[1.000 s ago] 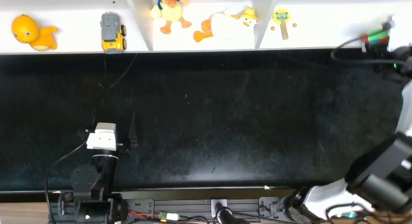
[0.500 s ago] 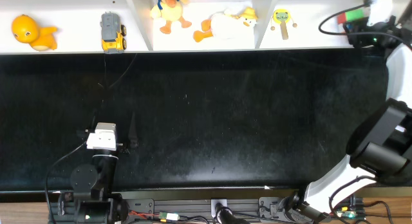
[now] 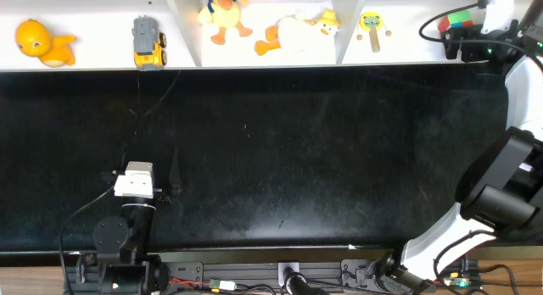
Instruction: Store Toys
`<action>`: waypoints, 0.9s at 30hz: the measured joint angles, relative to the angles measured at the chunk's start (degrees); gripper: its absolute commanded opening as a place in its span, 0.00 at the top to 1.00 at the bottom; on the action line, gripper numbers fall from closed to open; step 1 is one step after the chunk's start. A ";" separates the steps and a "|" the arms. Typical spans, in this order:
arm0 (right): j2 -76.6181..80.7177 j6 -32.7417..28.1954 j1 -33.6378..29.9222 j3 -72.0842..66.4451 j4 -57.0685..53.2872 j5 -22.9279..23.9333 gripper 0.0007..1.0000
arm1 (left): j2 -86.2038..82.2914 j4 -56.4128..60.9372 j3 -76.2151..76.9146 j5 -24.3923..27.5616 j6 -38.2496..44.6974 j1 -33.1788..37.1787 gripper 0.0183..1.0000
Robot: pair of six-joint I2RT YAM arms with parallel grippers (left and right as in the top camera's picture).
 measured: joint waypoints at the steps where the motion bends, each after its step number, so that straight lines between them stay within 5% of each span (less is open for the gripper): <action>1: -1.62 0.20 -0.11 -2.05 0.66 0.48 0.00 | 0.00 0.00 0.00 0.00 0.00 0.00 0.00; 9: -23.06 2.78 -0.39 -24.72 7.21 3.72 0.00 | 0.00 0.00 0.00 0.00 0.00 0.00 0.00; 16: -37.99 14.27 1.20 -45.16 21.55 14.82 0.01 | 0.00 0.00 0.00 0.00 0.00 0.00 0.00; 27: -54.93 22.73 34.05 -65.64 30.86 32.79 0.00 | 0.00 -0.02 0.00 0.02 0.00 0.00 0.00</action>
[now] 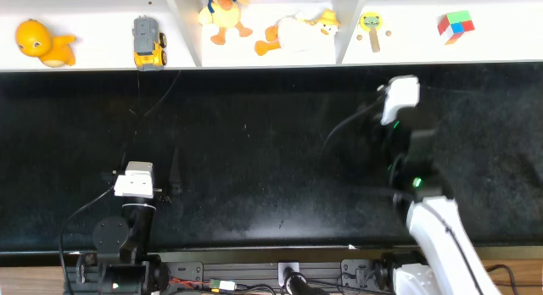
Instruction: Store Toys
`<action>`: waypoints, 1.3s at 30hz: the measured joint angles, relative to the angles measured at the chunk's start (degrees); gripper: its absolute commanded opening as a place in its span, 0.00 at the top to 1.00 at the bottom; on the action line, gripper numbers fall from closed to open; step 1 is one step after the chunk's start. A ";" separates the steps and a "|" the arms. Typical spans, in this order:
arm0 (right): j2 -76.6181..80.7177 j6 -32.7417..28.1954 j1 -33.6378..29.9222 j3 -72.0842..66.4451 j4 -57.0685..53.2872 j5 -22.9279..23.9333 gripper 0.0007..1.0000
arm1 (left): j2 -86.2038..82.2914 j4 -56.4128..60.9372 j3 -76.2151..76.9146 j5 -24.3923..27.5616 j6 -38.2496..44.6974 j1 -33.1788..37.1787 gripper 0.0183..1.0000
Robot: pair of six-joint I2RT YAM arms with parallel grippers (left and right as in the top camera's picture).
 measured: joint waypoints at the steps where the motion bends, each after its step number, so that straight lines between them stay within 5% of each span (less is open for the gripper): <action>1: -2.99 1.11 0.57 -2.01 0.46 0.44 0.00 | 0.00 0.00 0.00 -0.02 0.00 0.00 0.00; 14: -36.37 11.98 -1.66 -25.92 8.76 0.11 0.00 | 0.00 0.02 0.00 0.00 0.00 0.00 0.00; 20: -44.59 16.00 -2.67 -26.75 5.68 -2.32 0.00 | 0.00 0.02 0.00 0.00 0.00 0.00 0.00; 39: -58.64 13.75 -2.69 -26.73 -2.75 -3.52 0.00 | 0.00 0.02 0.00 0.00 0.00 0.00 0.00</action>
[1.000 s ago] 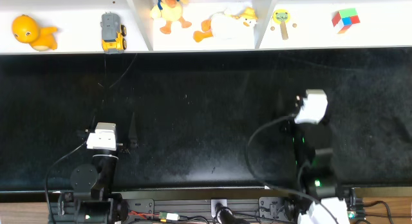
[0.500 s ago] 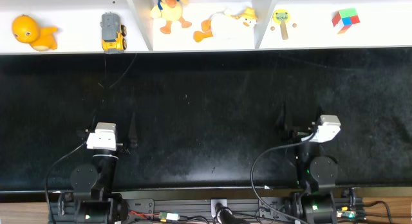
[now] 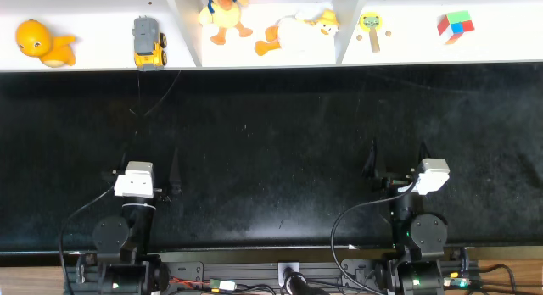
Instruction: Store Toys
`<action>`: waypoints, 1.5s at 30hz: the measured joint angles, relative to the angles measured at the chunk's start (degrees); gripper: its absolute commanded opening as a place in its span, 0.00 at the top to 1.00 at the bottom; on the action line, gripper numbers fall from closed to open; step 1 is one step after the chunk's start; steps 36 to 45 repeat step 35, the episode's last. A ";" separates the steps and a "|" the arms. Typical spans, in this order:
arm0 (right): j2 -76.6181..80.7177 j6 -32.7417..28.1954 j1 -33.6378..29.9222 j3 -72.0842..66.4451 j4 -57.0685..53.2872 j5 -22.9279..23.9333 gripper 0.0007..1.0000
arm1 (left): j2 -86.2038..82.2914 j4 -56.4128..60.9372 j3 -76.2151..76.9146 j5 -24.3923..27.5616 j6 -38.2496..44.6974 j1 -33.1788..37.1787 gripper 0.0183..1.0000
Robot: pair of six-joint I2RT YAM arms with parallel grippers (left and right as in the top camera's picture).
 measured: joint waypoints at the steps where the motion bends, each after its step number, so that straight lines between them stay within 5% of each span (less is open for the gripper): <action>1: 0.00 -0.02 0.02 0.00 -0.02 0.00 0.01 | 0.00 0.00 0.00 0.00 0.00 0.00 0.00; 45: 0.00 -0.20 -1.07 0.00 -0.07 0.00 0.00 | 0.00 0.00 0.00 0.00 0.00 0.00 0.00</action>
